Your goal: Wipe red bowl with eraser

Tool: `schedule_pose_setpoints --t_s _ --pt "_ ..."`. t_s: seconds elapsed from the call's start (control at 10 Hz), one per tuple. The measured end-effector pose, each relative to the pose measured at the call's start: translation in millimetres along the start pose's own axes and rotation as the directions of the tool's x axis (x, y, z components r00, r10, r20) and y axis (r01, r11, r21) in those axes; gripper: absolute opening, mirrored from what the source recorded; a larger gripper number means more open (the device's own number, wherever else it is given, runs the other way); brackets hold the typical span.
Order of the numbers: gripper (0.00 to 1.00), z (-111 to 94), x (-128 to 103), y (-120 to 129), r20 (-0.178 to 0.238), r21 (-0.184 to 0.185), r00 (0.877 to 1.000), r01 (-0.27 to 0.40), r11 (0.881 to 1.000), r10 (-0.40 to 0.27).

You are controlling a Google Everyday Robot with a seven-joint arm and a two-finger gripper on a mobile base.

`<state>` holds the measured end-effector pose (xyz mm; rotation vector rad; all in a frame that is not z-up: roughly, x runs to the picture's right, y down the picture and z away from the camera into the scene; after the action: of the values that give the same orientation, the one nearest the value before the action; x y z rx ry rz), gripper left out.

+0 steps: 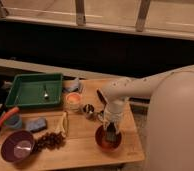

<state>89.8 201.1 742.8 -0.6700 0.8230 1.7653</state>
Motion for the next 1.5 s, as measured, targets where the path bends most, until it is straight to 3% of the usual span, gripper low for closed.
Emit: schedule_pose_setpoints --t_s 0.4,0.7,1.1,1.5 --pt "0.00 -10.7 3.5 13.3 0.035 -0.012 0.998 0.043 0.999 -0.043" --pt "0.00 -13.5 21.9 18.7 0.045 -0.011 0.997 0.068 0.998 -0.067" --pt "0.00 -10.0 27.6 4.0 0.035 -0.008 0.999 0.032 0.999 -0.032" --pt "0.00 -9.7 9.2 -4.3 0.030 -0.008 1.000 -0.001 1.000 0.001"
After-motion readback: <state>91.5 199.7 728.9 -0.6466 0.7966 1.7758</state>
